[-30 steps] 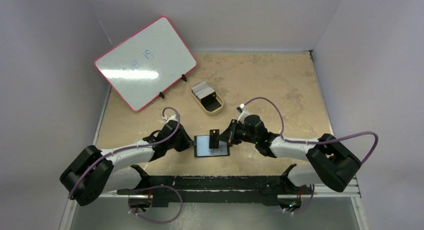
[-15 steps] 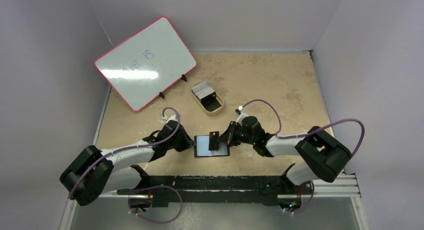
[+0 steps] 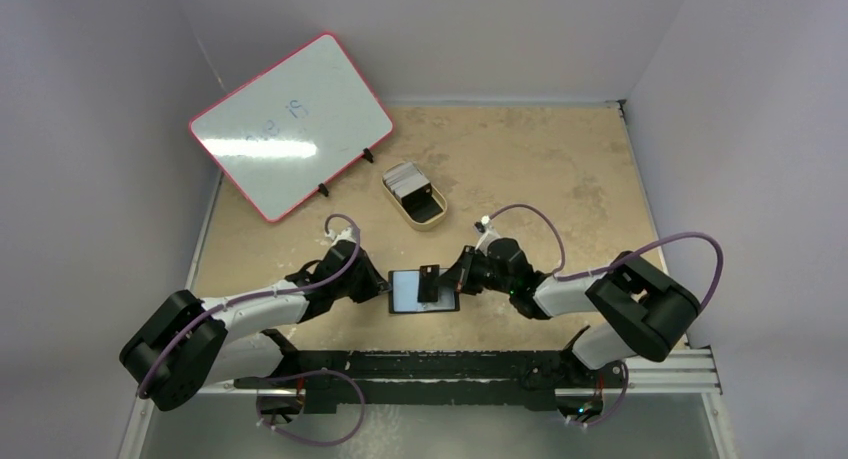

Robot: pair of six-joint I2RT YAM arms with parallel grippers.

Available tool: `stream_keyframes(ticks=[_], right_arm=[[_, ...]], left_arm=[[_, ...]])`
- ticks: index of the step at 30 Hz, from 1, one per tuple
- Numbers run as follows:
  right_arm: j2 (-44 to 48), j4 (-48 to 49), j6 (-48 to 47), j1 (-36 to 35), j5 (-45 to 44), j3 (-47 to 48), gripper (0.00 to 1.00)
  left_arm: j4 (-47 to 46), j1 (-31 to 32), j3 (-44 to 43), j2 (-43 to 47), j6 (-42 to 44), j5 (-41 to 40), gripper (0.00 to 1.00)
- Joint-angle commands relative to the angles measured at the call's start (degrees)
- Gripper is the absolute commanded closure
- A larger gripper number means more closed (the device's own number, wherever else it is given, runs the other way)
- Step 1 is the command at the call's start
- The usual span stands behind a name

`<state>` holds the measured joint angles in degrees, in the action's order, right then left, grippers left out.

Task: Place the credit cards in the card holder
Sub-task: Insert the credit card into the card holder.

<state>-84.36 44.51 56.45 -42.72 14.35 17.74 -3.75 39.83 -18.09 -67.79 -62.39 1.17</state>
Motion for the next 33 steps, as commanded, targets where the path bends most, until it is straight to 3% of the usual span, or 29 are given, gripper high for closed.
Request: stream_keyframes(ticks=[1,9,24,33], right_arm=[[-0.8,5.17,1.82,-0.85,0.54,-0.81,1.0],[-4.02,9.56,5.82,-1.56,2.7,-1.83,1.0],[0.93,-0.61,6.92,-1.73,-1.07,-2.82,1.0],[-4.71,4.12,7.35,-1.79,1.7,-1.44,1.0]], left_arm=[[-0.51,0.11,0.92,-0.1,0.34,-0.81,1.0],[-0.62,0.16,1.11,-0.07,0.12,-0.91,1.0],[-0.02,0.15,0.98,0.37,0.17,-1.17,1.0],[0.01,0.14,1.0,0.65,0.1,-0.99,1.0]])
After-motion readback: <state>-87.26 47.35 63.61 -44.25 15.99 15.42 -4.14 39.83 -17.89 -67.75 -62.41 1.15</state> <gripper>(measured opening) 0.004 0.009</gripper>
